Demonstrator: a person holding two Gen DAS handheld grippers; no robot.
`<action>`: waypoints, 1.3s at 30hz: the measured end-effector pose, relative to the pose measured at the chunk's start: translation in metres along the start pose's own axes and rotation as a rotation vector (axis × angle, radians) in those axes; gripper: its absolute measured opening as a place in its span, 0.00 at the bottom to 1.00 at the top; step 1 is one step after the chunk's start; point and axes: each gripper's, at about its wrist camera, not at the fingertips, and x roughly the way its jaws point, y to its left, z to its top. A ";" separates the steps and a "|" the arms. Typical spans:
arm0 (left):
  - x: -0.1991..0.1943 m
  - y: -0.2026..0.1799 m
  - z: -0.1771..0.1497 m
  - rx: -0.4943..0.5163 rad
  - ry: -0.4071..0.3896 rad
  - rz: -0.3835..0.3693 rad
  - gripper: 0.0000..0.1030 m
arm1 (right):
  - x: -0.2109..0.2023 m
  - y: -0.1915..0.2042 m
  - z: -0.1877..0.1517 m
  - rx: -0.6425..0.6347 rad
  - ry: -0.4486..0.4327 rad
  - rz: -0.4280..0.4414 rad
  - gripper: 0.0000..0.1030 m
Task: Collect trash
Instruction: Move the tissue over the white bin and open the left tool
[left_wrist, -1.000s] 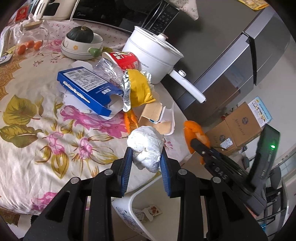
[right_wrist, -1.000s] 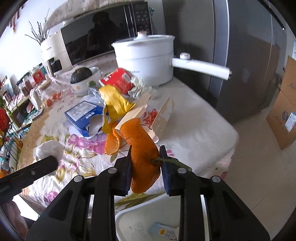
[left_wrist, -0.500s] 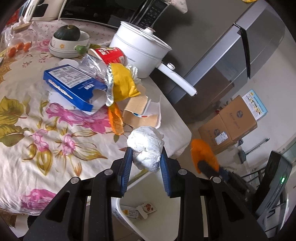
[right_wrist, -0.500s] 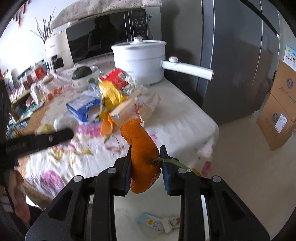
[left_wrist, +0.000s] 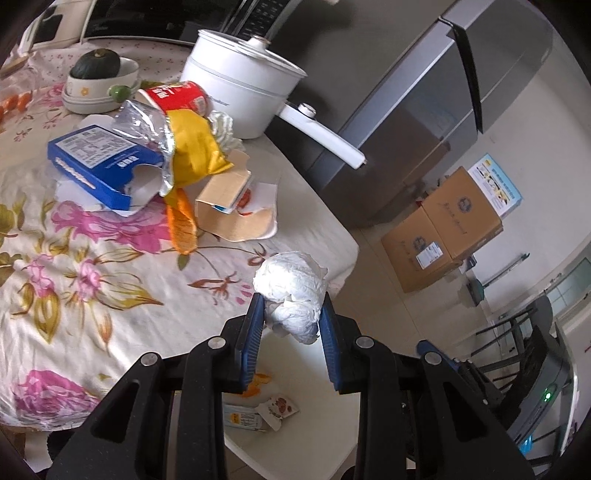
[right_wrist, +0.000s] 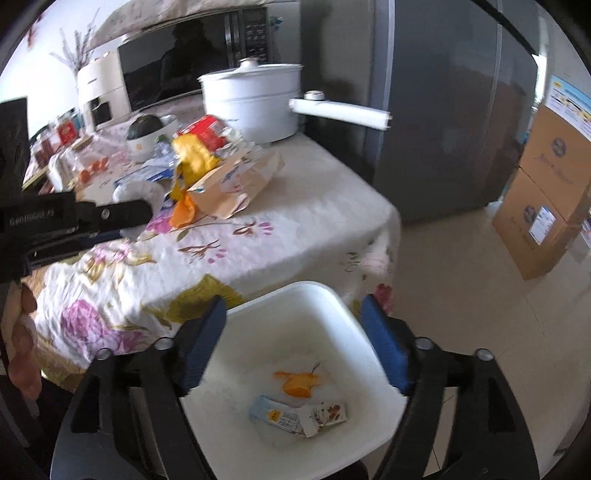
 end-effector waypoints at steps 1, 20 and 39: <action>0.002 -0.003 -0.001 0.005 0.003 -0.003 0.29 | -0.001 -0.004 0.000 0.011 -0.009 -0.021 0.80; 0.021 -0.054 -0.019 0.139 0.022 -0.003 0.31 | -0.010 -0.069 0.000 0.191 -0.086 -0.337 0.93; 0.032 -0.073 -0.041 0.249 0.031 0.076 0.63 | -0.011 -0.071 0.000 0.201 -0.096 -0.377 0.93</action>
